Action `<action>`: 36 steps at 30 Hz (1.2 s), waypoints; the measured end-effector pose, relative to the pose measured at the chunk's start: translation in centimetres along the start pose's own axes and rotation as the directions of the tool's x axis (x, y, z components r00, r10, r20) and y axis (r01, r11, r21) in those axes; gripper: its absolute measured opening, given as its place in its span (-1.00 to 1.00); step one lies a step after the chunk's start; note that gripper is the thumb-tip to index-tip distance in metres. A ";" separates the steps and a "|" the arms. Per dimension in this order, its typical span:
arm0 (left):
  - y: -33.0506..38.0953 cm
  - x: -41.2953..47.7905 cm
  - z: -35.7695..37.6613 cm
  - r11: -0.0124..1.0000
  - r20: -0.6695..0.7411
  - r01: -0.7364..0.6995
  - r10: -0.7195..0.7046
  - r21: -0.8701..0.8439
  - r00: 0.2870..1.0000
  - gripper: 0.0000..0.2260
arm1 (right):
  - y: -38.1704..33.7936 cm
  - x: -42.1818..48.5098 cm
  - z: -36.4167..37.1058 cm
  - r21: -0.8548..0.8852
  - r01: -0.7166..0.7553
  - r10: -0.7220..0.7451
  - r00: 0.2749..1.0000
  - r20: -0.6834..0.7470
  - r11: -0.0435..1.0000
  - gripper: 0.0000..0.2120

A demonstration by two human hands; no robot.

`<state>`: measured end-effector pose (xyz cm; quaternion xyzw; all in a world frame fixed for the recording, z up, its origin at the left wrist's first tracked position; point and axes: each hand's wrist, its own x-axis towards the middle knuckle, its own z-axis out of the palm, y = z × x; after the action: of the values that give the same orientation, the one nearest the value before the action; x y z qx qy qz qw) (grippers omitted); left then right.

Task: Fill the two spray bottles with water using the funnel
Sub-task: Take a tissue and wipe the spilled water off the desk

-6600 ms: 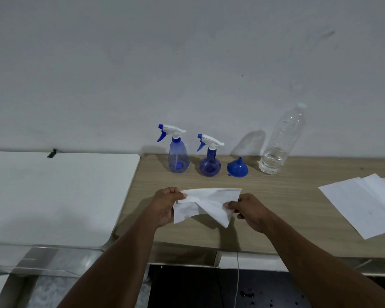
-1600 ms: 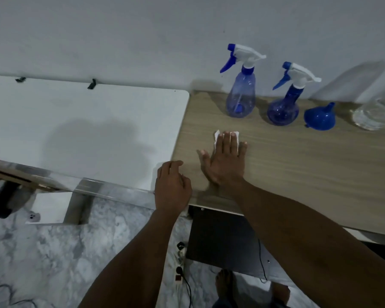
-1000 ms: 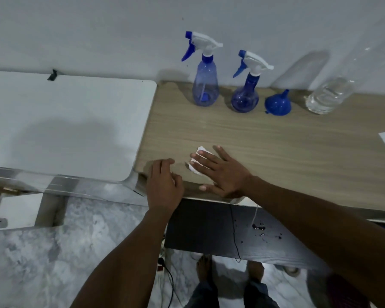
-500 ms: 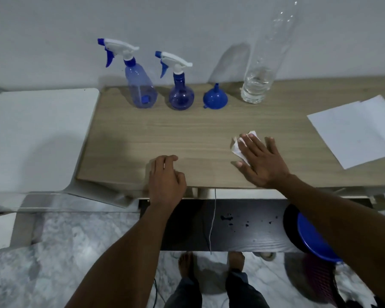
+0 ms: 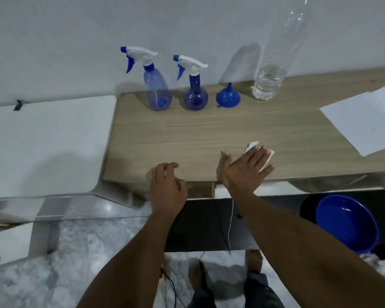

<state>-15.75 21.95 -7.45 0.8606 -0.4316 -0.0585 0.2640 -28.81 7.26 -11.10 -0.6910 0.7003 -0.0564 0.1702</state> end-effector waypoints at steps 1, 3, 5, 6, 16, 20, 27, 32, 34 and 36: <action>-1.4 -0.3 -0.9 1.000 -0.006 0.010 -0.010 -0.002 1.000 -0.65 | -1.7 -1.0 0.7 0.001 0.013 -0.013 1.000 -0.001 1.000 -0.08; -4.5 -0.9 -2.8 0.999 -0.020 0.035 -0.034 0.001 0.999 -0.63 | -5.1 -2.9 2.1 -0.013 0.057 -0.056 0.998 0.016 0.998 -0.07; -7.7 -1.7 -4.7 0.998 -0.043 0.069 -0.069 0.008 0.997 -0.62 | -8.2 -4.9 3.5 -0.015 0.125 -0.125 0.992 0.027 0.992 -0.07; -9.1 -2.0 -5.6 0.995 -0.055 0.100 -0.099 0.015 0.994 -0.62 | -9.8 -5.8 4.1 -0.011 0.162 -0.162 0.986 0.028 0.987 -0.07; -17.3 -4.3 -9.5 0.981 -0.177 0.190 -0.180 0.036 0.968 -0.67 | -20.1 -11.5 9.8 -0.028 0.429 -0.425 0.901 0.081 0.903 -0.19; -17.5 -4.6 -8.7 0.980 -0.147 0.196 -0.191 0.026 0.971 -0.67 | -19.3 -11.9 10.3 -0.076 0.593 -0.590 0.805 0.062 0.801 -0.28; -16.0 -4.1 -7.8 0.990 -0.068 0.134 -0.131 0.034 0.989 -0.72 | -16.9 -10.5 7.8 0.086 0.803 -0.795 0.559 0.236 0.590 -0.21; -15.5 -3.7 -7.9 0.990 -0.037 0.131 -0.129 0.055 0.991 -0.67 | -13.3 -8.6 6.4 0.018 0.956 -0.934 0.282 0.221 0.293 -0.50; -14.9 -3.4 -8.0 0.991 -0.031 0.126 -0.125 0.052 0.992 -0.66 | -12.2 -8.7 5.3 -0.035 0.981 -0.954 0.193 0.228 0.191 -0.50; -14.0 -2.9 -8.1 0.994 -0.020 0.101 -0.100 0.048 0.995 -0.65 | -12.0 -9.0 3.4 -0.056 0.989 -0.947 0.144 0.286 0.133 -0.59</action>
<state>-4.94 34.23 -7.98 0.8879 -0.3866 -0.0534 0.2434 -16.49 16.16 -9.08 -0.9950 0.0668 -0.0085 0.0741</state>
